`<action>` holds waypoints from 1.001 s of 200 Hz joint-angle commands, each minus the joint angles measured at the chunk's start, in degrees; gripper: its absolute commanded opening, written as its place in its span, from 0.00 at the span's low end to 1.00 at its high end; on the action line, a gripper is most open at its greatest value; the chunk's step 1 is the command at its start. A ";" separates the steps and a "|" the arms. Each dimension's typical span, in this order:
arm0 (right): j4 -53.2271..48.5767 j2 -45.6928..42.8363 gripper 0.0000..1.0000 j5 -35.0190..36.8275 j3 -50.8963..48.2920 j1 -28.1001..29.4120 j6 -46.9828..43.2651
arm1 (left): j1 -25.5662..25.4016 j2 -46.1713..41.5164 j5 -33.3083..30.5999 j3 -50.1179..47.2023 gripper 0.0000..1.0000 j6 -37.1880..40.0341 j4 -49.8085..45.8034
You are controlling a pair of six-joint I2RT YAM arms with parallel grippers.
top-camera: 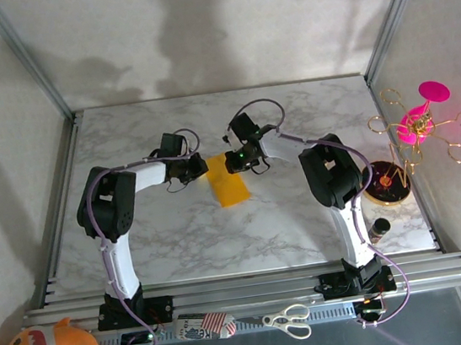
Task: Fold a paper plane with a square sheet of paper (pick it up from the middle)
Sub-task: Hold the square sheet of paper at the center of the table, then first fold the square sheet of paper in half at the center of the table.
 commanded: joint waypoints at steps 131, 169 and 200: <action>11.07 0.24 0.00 -11.36 -8.97 7.92 17.61 | -0.37 1.65 -3.47 -0.70 0.06 -1.32 -2.52; 9.40 -0.80 0.00 -10.60 -12.04 8.01 16.88 | -0.32 1.84 -4.64 -0.88 0.05 -1.41 -3.00; 8.41 -3.68 0.00 -10.62 -16.32 8.14 16.61 | -0.26 2.46 -5.43 -0.46 0.05 -1.17 -3.70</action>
